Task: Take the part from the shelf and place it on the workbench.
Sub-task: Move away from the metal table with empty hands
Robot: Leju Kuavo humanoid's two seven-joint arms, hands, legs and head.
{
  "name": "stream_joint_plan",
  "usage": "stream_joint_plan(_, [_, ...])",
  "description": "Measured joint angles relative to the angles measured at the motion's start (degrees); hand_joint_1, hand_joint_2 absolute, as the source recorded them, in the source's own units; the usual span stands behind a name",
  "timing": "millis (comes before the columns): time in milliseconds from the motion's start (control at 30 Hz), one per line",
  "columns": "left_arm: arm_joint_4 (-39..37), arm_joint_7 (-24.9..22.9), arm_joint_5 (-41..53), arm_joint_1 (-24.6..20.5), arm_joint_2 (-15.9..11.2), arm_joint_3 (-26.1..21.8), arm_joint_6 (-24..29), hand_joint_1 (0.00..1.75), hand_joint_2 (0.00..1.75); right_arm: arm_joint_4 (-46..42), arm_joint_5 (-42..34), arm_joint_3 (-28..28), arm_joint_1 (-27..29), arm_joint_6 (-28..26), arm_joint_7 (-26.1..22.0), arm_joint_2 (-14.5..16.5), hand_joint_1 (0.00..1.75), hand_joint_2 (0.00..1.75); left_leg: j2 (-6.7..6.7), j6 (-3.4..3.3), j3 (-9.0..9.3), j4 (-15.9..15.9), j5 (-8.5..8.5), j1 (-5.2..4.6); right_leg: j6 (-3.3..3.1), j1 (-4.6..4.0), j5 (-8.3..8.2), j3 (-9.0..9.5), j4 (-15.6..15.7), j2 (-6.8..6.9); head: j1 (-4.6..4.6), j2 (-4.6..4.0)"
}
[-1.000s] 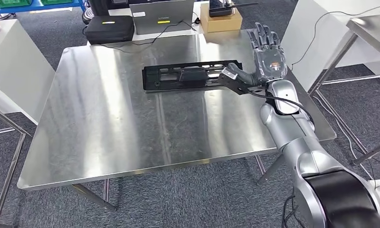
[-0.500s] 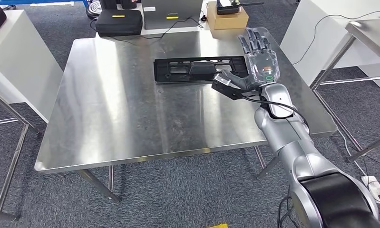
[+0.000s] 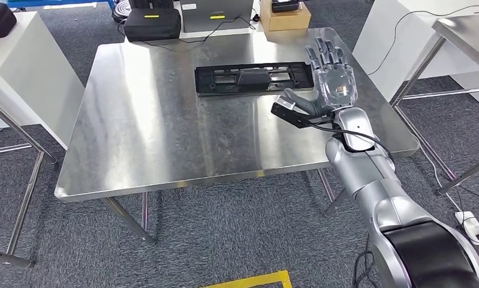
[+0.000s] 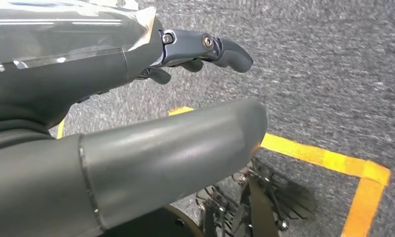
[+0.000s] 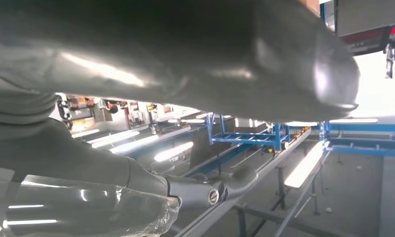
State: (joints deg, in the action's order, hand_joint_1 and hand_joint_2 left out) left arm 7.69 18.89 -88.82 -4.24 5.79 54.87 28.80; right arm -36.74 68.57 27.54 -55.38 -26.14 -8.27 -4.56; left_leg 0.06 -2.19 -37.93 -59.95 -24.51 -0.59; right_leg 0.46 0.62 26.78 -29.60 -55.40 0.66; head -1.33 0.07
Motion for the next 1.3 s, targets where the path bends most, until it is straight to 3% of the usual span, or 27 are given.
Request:
stream_joint_plan(67, [0.0,-0.1,0.0,0.0,0.0,0.0,0.4,0.0,0.0,-1.0,0.0,0.6,0.9,0.0,0.0,0.1,0.0,0.0,-0.19,1.02,-1.91,-6.1,-5.28,0.6,-0.42,0.17,-1.05,-0.95,0.0,0.02,-0.34,0.0])
stream_joint_plan(100, [0.0,-0.1,0.0,0.0,-0.1,0.0,0.5,0.0,0.0,-1.6,-0.1,0.9,1.6,0.1,0.1,0.1,0.0,0.0,-0.19,1.46,-2.85,-9.6,-7.3,0.92,-0.34,0.2,-1.5,-1.57,0.0,-0.01,-0.51,0.0])
stream_joint_plan(133, [0.0,-0.1,0.0,0.0,-0.1,0.0,0.6,0.0,0.0,-2.4,-0.2,1.2,2.4,0.2,0.3,0.0,0.0,0.0,-0.19,1.84,-3.28,-12.2,-8.16,1.22,-0.16,0.25,-1.93,-2.16,0.0,-0.03,-0.57,0.0])
stream_joint_plan(167, [0.0,-0.1,-0.1,0.0,-0.1,0.0,0.6,0.0,0.0,-3.4,-0.3,1.6,3.6,0.2,0.5,-0.2,0.0,0.0,-0.18,2.16,-2.87,-13.0,-7.8,1.49,0.09,0.36,-2.31,-2.74,-0.2,-0.03,-0.6,0.0])
stream_joint_plan(200, [0.0,0.0,-0.1,0.0,-0.2,0.0,0.7,0.0,0.0,-4.8,-0.5,1.9,4.9,0.3,0.9,-0.5,0.0,0.0,-0.17,2.44,-1.39,-11.8,-6.5,1.76,0.38,0.54,-2.61,-3.29,-0.3,-0.03,-0.62,0.0])
stream_joint_plan(233, [0.0,0.1,-0.1,0.1,-0.2,0.0,0.7,0.0,0.0,-6.6,-0.6,2.2,6.3,0.3,1.4,-0.9,0.0,0.0,-0.17,2.72,1.0,-8.7,-4.95,2.02,0.66,0.74,-2.85,-3.78,-0.6,-0.03,-0.64,0.0])
stream_joint_plan(300, [0.0,0.4,-0.2,0.1,-0.1,0.0,0.9,0.0,0.0,-11.0,-0.7,2.6,9.5,0.3,2.4,-2.0,0.0,0.0,-0.51,3.0,5.72,-1.7,-3.84,2.23,1.28,0.87,-3.23,-4.73,-1.2,0.03,-0.79,0.0])
stream_joint_plan(367, [0.1,0.8,-0.3,0.2,0.0,0.0,1.3,0.0,0.0,-16.3,-1.3,2.6,13.9,0.1,3.2,-3.3,0.0,0.0,-0.88,2.54,7.32,1.2,-4.26,1.98,2.09,0.58,-3.77,-5.18,-1.3,0.12,-0.95,0.0])
stream_joint_plan(467, [0.1,1.3,-0.4,0.3,0.2,-0.1,2.1,0.0,0.0,-24.9,-1.0,1.6,25.5,-3.3,4.2,-5.6,0.0,0.0,-1.09,0.86,6.95,1.7,-3.34,1.85,2.97,0.55,-3.63,-5.31,-1.5,0.26,-0.83,0.0])
stream_joint_plan(533, [0.1,1.5,-0.4,0.3,0.3,-0.2,2.5,0.0,0.0,-29.2,0.0,0.8,33.3,-6.0,4.5,-7.0,0.0,0.0,-1.12,-0.49,6.2,2.0,-2.51,1.83,2.62,0.75,-0.3,-7.43,-6.0,0.06,-0.08,0.0])
stream_joint_plan(600, [0.1,1.6,-0.4,0.3,0.3,-0.3,2.6,0.0,0.0,-31.9,0.4,0.3,38.0,-6.7,4.6,-7.9,0.0,0.0,-0.68,-1.38,4.95,2.0,-1.75,1.36,2.24,0.71,4.26,-10.92,-14.5,-0.25,0.53,0.0])
stream_joint_plan(633, [0.1,1.6,-0.4,0.3,0.3,-0.3,2.6,0.0,0.0,-32.9,0.4,0.0,39.3,-6.7,4.6,-8.2,0.0,0.0,-0.37,-1.62,4.37,2.0,-1.38,1.12,2.35,0.69,5.58,-11.95,-17.8,-0.34,0.61,0.0])
stream_joint_plan(667, [0.1,1.6,-0.4,0.3,0.3,-0.4,2.6,0.0,0.0,-33.7,0.5,-0.3,40.2,-6.6,4.6,-8.4,0.0,0.0,-0.1,-1.72,3.85,2.0,-1.0,0.94,2.63,0.66,5.86,-11.81,-19.2,-0.38,0.6,0.0])
stream_joint_plan(700, [0.1,1.6,-0.4,0.3,0.3,-0.4,2.6,0.0,0.0,-34.5,0.5,-0.5,40.9,-6.5,4.6,-8.6,0.0,0.0,0.07,-1.71,3.4,2.0,-0.64,0.81,2.98,0.64,5.24,-10.39,-18.1,-0.4,0.61,0.0])
stream_joint_plan(767, [0.1,1.6,-0.4,0.3,0.3,-0.5,2.6,0.0,0.0,-35.8,0.5,-0.8,41.8,-6.3,4.6,-9.0,0.0,0.0,0.23,-1.49,2.68,2.0,0.01,0.69,3.34,0.61,3.1,-4.49,-9.9,-0.4,0.6,0.0])
stream_joint_plan(833, [0.2,1.6,-0.4,0.3,0.4,-0.6,2.6,0.0,0.0,-36.8,0.5,-1.0,42.1,-6.3,4.6,-9.2,0.0,0.0,0.32,-0.97,2.24,2.0,0.69,0.54,2.98,0.23,2.22,0.54,-2.3,-0.42,0.55,0.0])
stream_joint_plan(867, [0.2,1.6,-0.4,0.3,0.4,-0.7,2.6,0.0,0.0,-37.2,0.5,-1.1,42.2,-6.3,4.6,-9.3,0.0,0.0,0.37,-0.65,2.13,2.0,1.05,0.52,2.72,0.02,2.23,1.52,-0.7,-0.43,0.57,0.0])
stream_joint_plan(967, [0.1,1.6,-0.4,0.3,0.5,-0.9,2.6,0.0,0.0,-37.9,0.5,-1.3,42.7,-6.3,4.6,-9.6,0.0,0.0,0.22,0.39,1.72,1.8,1.21,0.66,1.58,0.18,1.29,1.01,-0.2,-0.37,0.62,0.0])
stream_joint_plan(1033, [0.1,1.6,-0.4,0.3,0.5,-1.0,2.6,0.0,0.0,-38.2,0.5,-1.4,42.8,-6.3,4.6,-9.6,0.0,0.0,-0.05,1.05,0.49,-1.4,-2.19,0.8,0.5,0.53,0.43,0.39,0.1,-0.25,0.27,0.0])
stream_joint_plan(1100, [0.2,1.6,-0.4,0.3,0.5,-1.0,2.6,0.0,0.0,-38.4,0.5,-1.5,43.0,-6.2,4.6,-9.6,0.0,0.0,-0.16,1.55,-1.6,-8.4,-7.26,0.93,-0.04,0.41,-0.31,-0.49,0.0,-0.17,-0.16,0.0])
stream_joint_plan(1133, [0.2,1.6,-0.4,0.3,0.5,-1.0,2.6,0.0,0.0,-38.5,0.5,-1.5,43.2,-6.0,4.6,-9.6,0.0,0.0,-0.17,1.71,-2.3,-11.6,-8.76,1.0,-0.09,0.37,-0.67,-1.06,-0.1,-0.15,-0.22,0.0])
stream_joint_plan(1167, [0.2,1.6,-0.4,0.3,0.4,-1.0,2.6,0.0,0.0,-38.6,0.6,-1.6,43.5,-5.8,4.7,-9.6,0.0,0.0,-0.17,1.8,-2.24,-13.3,-9.07,1.06,-0.06,0.34,-1.0,-1.65,-0.3,-0.14,-0.26,0.0])
stream_joint_plan(1200, [0.2,1.6,-0.4,0.3,0.4,-1.0,2.8,0.0,0.0,-38.9,0.9,-1.7,44.1,-5.6,4.7,-9.6,0.0,0.0,-0.17,1.81,-1.19,-12.9,-8.26,1.12,0.04,0.32,-1.25,-2.18,-0.5,-0.14,-0.29,0.0])
stream_joint_plan(1233, [0.2,1.6,-0.4,0.3,0.5,-1.1,2.9,0.0,0.0,-39.5,1.5,-2.0,45.1,-5.4,4.8,-9.6,0.0,0.0,-0.18,1.72,0.97,-10.5,-6.78,1.16,0.16,0.32,-1.43,-2.61,-0.7,-0.14,-0.3,0.0])
stream_joint_plan(1300, [0.2,1.6,-0.4,0.3,0.5,-1.2,3.5,0.0,0.0,-41.6,3.1,-2.5,48.0,-5.4,5.1,-9.6,0.0,0.0,-0.3,1.23,6.43,-2.6,-4.93,1.07,0.52,0.24,-1.71,-3.18,-1.2,-0.06,-0.3,0.0])
